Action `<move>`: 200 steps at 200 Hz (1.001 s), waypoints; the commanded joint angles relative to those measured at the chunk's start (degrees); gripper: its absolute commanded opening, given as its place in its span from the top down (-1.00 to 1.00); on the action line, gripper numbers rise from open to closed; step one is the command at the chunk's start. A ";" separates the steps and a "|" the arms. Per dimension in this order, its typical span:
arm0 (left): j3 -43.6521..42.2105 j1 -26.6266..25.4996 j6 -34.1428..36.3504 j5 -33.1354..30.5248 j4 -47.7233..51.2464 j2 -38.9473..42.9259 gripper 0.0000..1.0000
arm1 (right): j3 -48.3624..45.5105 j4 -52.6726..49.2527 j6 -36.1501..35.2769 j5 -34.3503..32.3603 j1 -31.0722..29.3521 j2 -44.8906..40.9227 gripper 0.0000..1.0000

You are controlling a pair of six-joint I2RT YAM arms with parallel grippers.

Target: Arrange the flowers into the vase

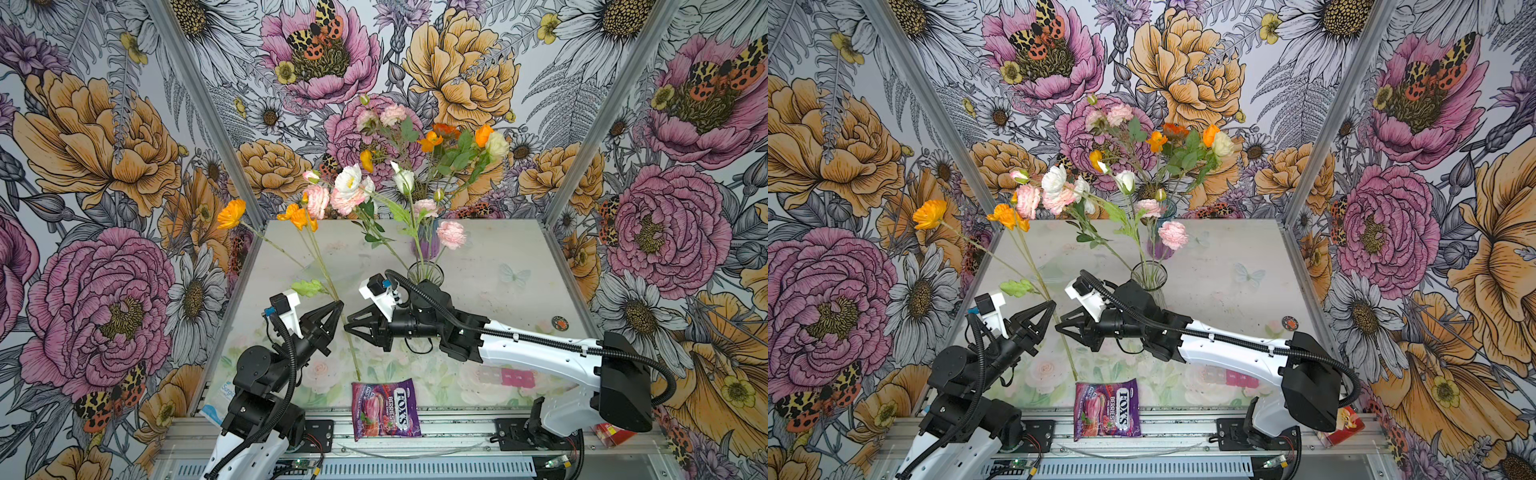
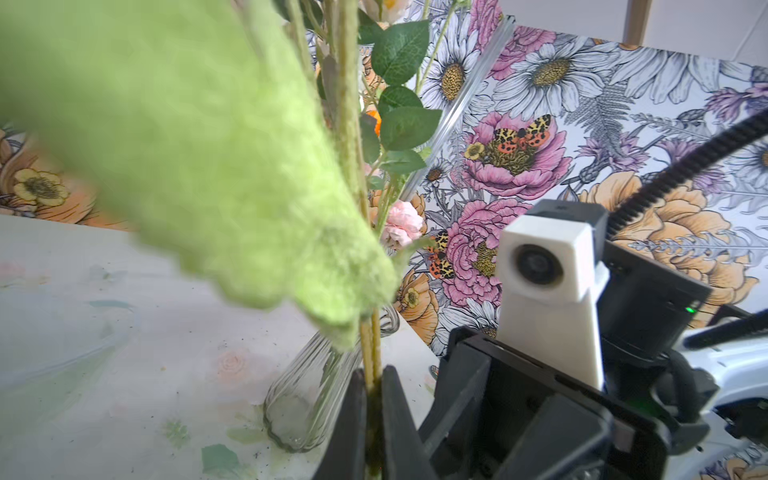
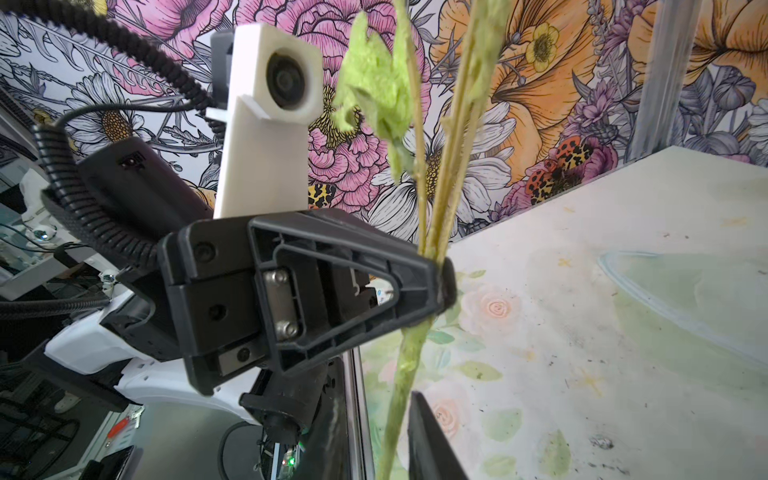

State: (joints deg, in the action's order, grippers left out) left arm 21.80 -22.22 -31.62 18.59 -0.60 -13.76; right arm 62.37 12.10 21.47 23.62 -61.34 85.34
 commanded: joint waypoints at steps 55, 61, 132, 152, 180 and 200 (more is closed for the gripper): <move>-0.58 -1.23 -1.08 5.68 -5.76 -0.32 1.00 | 3.19 0.16 0.10 1.95 -0.45 1.52 0.90; -0.58 -1.25 -0.97 5.60 -5.79 -0.23 1.00 | 3.49 -0.06 -0.08 1.96 -0.49 1.55 0.96; 2.46 -1.34 4.33 -0.39 4.71 2.24 -0.29 | 7.07 -5.54 -5.05 5.67 -0.31 2.49 1.00; 3.44 -1.29 6.05 -1.96 7.50 3.92 -0.98 | 11.42 -11.71 -9.40 10.14 -0.44 4.24 1.00; 3.52 -1.38 7.00 -0.87 7.83 5.42 -0.98 | 12.59 -12.91 -13.71 8.55 -0.25 2.94 1.00; 3.21 -1.60 6.70 4.62 3.86 4.78 -0.98 | 12.45 -12.89 -16.61 4.86 0.19 0.64 1.00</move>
State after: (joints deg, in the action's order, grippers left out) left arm 24.38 -23.16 -26.48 18.59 4.64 -8.75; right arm 73.14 0.36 10.48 30.72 -61.49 88.95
